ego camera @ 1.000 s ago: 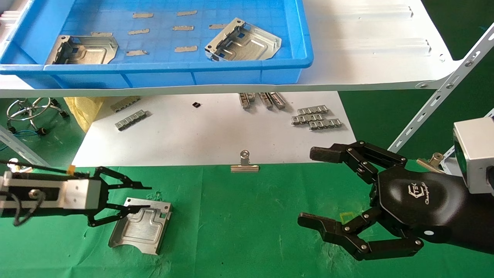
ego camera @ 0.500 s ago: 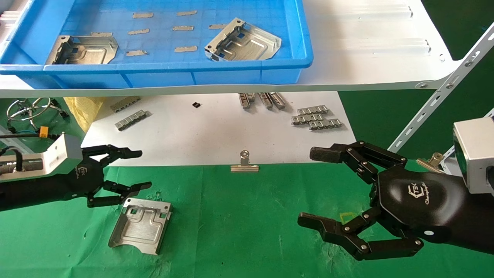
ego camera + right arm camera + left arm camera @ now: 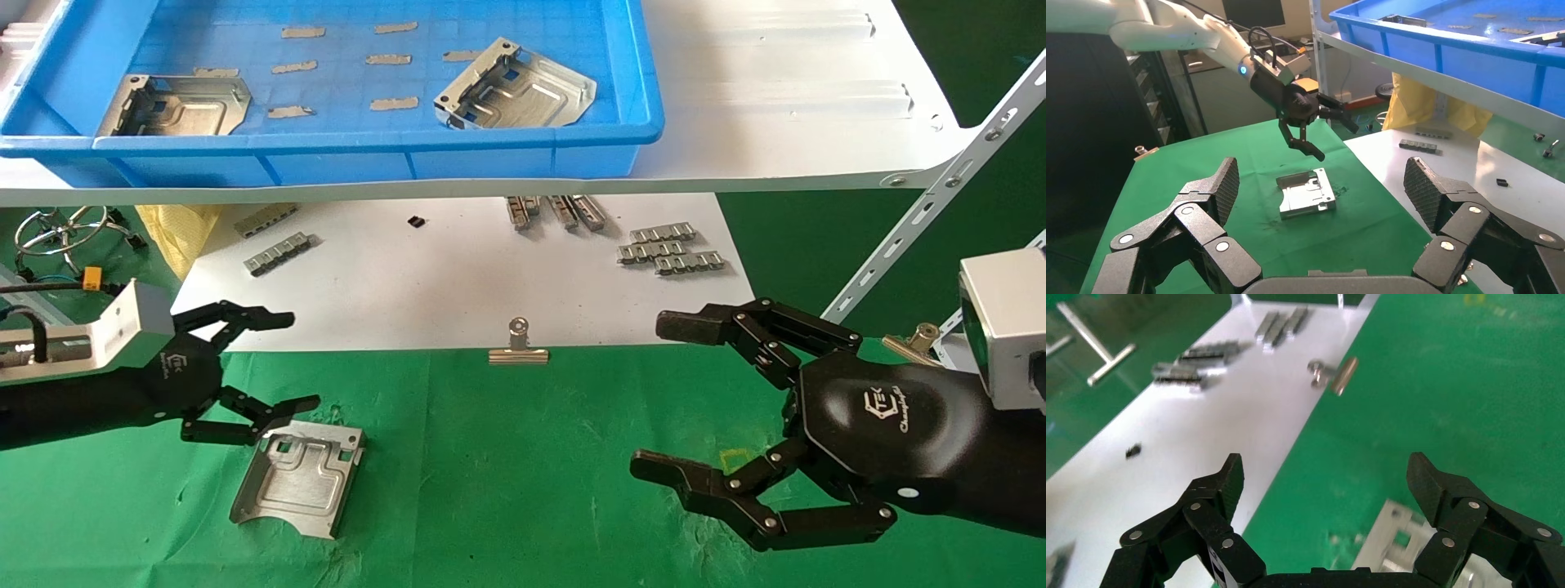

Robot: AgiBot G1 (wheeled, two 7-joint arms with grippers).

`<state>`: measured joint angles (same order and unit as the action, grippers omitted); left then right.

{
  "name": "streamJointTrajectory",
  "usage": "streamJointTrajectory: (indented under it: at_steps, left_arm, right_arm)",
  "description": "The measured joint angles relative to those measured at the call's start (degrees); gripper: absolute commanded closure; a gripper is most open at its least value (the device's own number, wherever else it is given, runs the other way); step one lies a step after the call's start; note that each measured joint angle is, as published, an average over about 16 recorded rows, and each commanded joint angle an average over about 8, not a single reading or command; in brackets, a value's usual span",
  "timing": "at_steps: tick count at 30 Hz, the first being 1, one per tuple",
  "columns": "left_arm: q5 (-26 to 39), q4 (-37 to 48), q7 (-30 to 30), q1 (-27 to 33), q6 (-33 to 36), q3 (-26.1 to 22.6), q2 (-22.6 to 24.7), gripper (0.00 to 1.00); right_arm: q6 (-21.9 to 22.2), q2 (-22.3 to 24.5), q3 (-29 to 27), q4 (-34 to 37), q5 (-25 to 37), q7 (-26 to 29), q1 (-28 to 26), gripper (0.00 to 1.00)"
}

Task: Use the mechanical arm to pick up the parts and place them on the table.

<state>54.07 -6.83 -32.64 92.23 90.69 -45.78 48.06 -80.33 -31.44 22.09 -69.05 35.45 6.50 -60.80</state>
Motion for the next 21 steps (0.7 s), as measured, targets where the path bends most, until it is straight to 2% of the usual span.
streamJointTrajectory:
  at_steps: [21]
  left_arm:
    - [-4.6, -25.2, 16.4, -11.6, -1.9, 11.3, -4.9, 0.0]
  right_arm:
    - [0.0, 0.0, 0.0, 0.0, 0.0, 0.0, 0.0, 0.0]
